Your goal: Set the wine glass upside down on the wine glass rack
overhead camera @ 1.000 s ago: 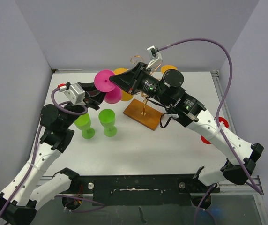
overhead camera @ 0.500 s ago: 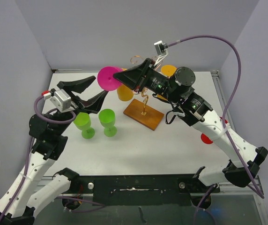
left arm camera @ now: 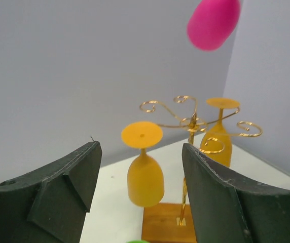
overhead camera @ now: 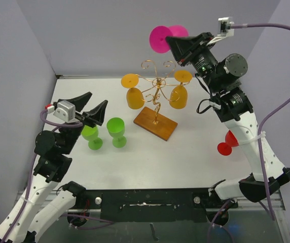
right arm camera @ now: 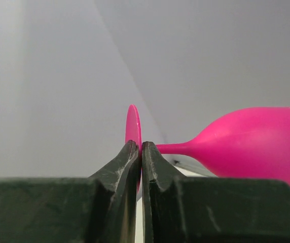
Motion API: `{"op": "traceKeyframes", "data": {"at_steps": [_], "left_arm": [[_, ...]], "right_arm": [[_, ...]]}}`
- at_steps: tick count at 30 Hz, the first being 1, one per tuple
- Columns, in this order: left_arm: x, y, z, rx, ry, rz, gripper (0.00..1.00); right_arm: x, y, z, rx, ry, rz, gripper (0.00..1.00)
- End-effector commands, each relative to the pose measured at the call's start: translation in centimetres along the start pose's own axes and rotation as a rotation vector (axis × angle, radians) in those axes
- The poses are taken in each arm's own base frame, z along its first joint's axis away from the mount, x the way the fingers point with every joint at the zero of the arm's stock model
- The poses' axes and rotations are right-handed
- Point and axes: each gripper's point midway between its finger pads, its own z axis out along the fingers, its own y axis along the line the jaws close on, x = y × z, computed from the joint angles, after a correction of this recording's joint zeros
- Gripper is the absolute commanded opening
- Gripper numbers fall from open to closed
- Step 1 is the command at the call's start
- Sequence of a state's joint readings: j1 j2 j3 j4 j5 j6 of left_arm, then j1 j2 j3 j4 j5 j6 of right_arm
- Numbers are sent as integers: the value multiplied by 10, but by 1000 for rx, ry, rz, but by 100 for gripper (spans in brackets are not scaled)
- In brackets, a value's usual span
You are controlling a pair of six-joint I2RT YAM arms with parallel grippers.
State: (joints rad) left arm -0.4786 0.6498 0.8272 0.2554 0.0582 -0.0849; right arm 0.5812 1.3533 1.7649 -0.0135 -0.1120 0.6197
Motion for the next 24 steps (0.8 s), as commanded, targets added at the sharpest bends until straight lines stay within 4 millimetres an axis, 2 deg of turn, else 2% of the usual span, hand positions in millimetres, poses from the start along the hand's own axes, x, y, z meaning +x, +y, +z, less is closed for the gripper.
{"op": "traceKeyframes", "data": {"at_steps": [1,10,16,24], "left_arm": [[23,19,-10,-106,48,3,63],[59,24,-22,-131,97,-32,63],[68,25,-27,-149,101,-76,63],[81,26,-32,-166,128,-114,63]], "right_arm": [[-20,-41,20,25,-57,-58,0],[-20,-118,39,57,-31,-42,0],[8,-160,51,112,90,110,0],[44,-173,60,78,202,210,0]]}}
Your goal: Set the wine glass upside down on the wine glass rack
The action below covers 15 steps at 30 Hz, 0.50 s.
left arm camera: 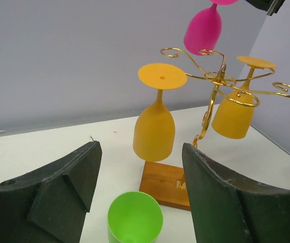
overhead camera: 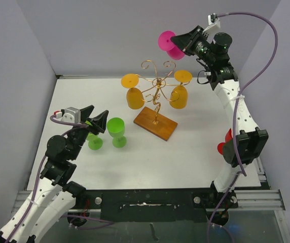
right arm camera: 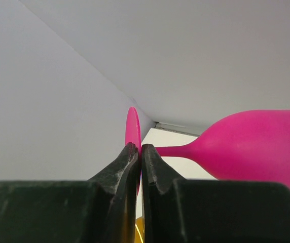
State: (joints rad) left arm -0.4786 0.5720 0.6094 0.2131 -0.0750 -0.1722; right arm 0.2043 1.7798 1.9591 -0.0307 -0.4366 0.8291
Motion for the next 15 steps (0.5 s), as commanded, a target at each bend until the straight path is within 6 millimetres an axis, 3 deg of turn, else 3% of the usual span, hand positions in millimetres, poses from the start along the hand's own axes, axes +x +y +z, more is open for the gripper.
{"op": "traceKeyframes", "data": {"at_steps": [1,15], "left_arm": [[-6,0,0,-7,-33,-36,63],[-4,-1,-1,0,-30,-49,63]], "right_arm": [[-2,31,-2,-112,35,30,0],[40,22,8,-127,171,107,0]]}}
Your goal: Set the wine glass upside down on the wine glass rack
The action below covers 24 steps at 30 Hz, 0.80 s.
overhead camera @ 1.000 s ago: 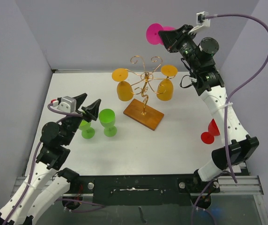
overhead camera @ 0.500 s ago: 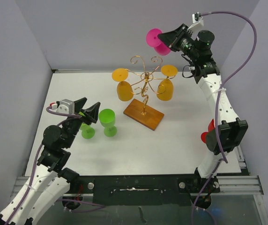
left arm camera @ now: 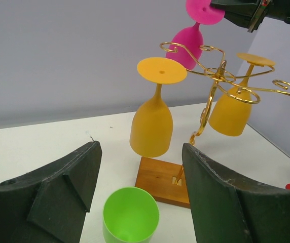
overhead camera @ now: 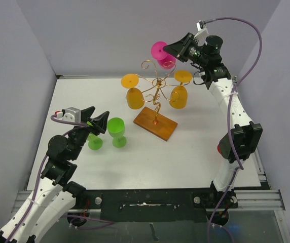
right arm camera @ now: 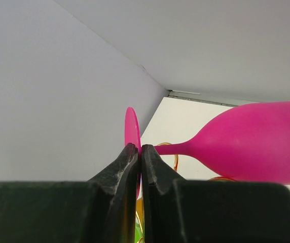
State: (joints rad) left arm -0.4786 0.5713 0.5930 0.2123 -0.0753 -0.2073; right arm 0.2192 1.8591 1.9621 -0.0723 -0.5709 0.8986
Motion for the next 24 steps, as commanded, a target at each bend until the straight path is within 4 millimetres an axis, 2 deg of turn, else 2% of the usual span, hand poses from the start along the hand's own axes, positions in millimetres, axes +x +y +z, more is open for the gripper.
{"op": "traceKeyframes", "data": {"at_steps": [1,10,24], "left_arm": [[-12,-2,0,5,-46,-15,63],[-10,-1,0,3,-39,-14,63],[-10,0,0,-2,-39,-14,63]], "right_arm": [[-5,35,-5,-83,7,-22,0],[15,28,-4,-60,55,12,0],[24,20,-14,17,56,42,0]]}}
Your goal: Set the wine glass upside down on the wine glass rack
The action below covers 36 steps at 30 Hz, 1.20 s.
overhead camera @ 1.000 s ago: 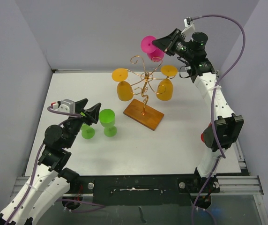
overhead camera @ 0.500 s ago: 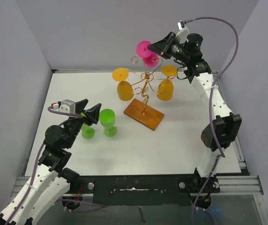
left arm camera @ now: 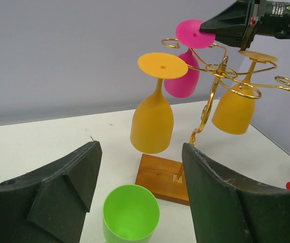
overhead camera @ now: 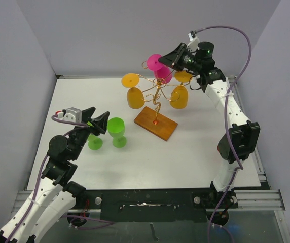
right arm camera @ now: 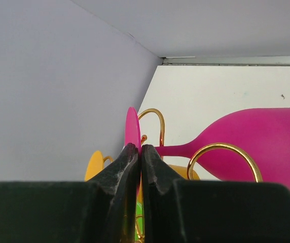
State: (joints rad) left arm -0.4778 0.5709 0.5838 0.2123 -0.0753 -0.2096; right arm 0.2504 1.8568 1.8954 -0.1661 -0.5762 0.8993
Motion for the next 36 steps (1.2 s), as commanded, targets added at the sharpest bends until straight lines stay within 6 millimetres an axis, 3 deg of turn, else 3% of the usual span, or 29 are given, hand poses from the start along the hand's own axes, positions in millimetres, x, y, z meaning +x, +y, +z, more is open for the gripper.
{"op": "traceKeyframes", "data": {"at_steps": [1,14,36], "left_arm": [[-14,-1,0,0,-47,-12,63],[-14,1,0,-10,-48,-13,63],[-14,3,0,-19,-50,-12,63]], "right_arm": [[-17,40,-24,-48,-66,-43,0],[-24,47,-44,14,-117,-39,0],[-30,34,-61,122,-157,-40,0]]}}
